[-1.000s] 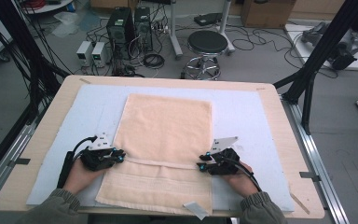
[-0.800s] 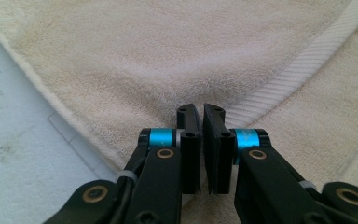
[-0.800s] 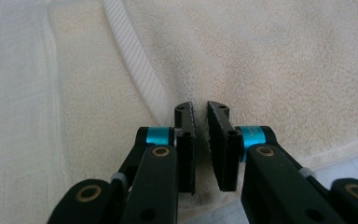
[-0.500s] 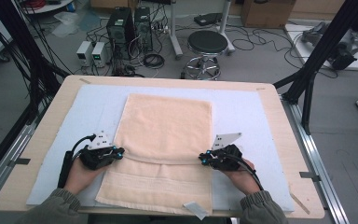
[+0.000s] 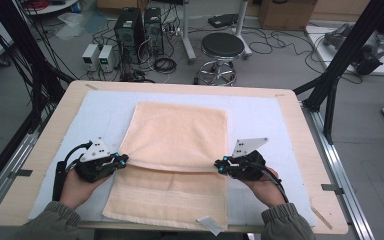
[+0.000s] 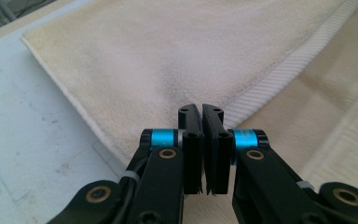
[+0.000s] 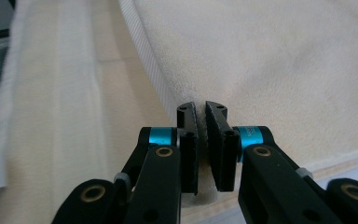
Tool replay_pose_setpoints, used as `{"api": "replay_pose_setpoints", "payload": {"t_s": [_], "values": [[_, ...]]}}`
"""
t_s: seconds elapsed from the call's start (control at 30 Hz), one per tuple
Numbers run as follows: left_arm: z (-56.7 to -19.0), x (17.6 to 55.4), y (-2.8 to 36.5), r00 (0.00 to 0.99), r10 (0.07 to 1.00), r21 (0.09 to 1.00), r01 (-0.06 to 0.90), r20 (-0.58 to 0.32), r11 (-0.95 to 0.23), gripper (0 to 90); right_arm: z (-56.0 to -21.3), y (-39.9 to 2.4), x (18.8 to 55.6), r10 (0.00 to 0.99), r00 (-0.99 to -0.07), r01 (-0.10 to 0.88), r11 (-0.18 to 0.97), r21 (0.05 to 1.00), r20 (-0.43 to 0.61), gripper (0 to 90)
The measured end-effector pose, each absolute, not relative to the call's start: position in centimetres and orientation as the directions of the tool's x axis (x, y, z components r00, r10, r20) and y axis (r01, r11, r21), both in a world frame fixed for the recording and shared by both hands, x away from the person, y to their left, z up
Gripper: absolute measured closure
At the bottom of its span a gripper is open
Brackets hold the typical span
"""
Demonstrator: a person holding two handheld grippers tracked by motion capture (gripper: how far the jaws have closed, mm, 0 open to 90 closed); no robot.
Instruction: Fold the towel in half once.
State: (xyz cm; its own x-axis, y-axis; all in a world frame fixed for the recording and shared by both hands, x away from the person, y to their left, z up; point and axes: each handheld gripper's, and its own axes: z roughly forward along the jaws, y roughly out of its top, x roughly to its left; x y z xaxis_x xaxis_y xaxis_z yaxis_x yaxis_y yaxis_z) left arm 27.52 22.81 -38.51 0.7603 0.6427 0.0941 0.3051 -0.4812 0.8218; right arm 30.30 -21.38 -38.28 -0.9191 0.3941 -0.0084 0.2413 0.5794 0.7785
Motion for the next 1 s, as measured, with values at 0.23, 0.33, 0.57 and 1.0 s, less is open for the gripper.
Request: {"api": "replay_pose_setpoints", "payload": {"t_s": [0.23,0.33,0.57,1.0], "values": [[-36.8,20.6,23.6,0.806,0.579,0.809,0.257,0.122,-0.528,86.5,-35.8,-21.4,26.4,0.285,-0.958,0.177,0.591,0.787,0.002,84.1],[-37.8,18.0,23.8,0.854,0.502,0.8,0.203,0.138,-0.565,80.5,-36.4,-21.4,23.9,0.196,-0.98,0.157,0.614,0.773,0.042,77.2],[-39.7,20.2,24.3,0.821,0.557,0.787,0.26,0.125,-0.56,63.4,-38.4,-22.0,23.9,0.233,-0.966,0.23,0.581,0.78,0.112,59.7],[-42.0,24.6,23.3,0.789,0.608,0.795,0.308,0.093,-0.522,50.3,-41.6,-20.1,27.6,0.276,-0.956,0.256,0.636,0.728,0.095,54.5]]}}
